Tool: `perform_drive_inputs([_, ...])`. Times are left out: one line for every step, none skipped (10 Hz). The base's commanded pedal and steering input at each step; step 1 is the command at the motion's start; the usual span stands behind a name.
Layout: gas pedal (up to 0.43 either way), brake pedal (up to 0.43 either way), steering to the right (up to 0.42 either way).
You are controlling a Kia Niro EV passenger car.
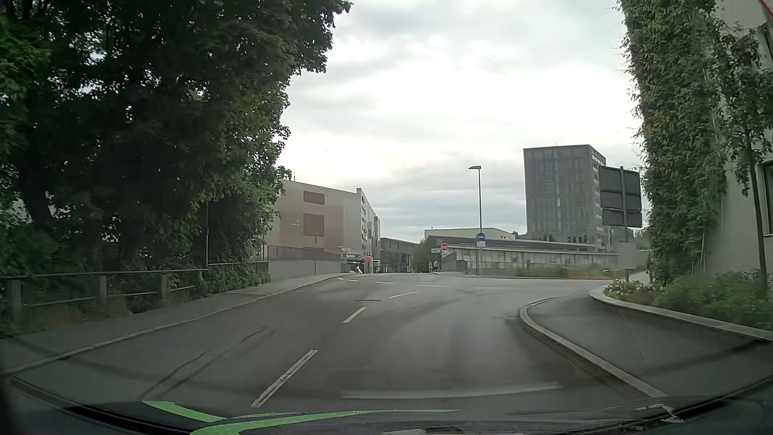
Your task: Follow the waypoints while adhering to traffic rules and regulations
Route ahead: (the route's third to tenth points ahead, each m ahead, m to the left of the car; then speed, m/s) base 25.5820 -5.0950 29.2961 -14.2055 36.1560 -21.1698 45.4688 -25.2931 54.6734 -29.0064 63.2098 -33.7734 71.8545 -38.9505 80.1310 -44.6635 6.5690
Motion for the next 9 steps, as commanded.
perform_drive_inputs([0.000, 0.000, 0.010])
perform_drive_inputs([0.000, 0.000, 0.011])
perform_drive_inputs([0.000, 0.000, 0.012])
perform_drive_inputs([0.000, 0.000, 0.014])
perform_drive_inputs([0.059, 0.000, 0.018])
perform_drive_inputs([0.087, 0.000, 0.022])
perform_drive_inputs([0.087, 0.000, 0.025])
perform_drive_inputs([0.008, 0.000, 0.029])
perform_drive_inputs([0.000, 0.000, 0.037])
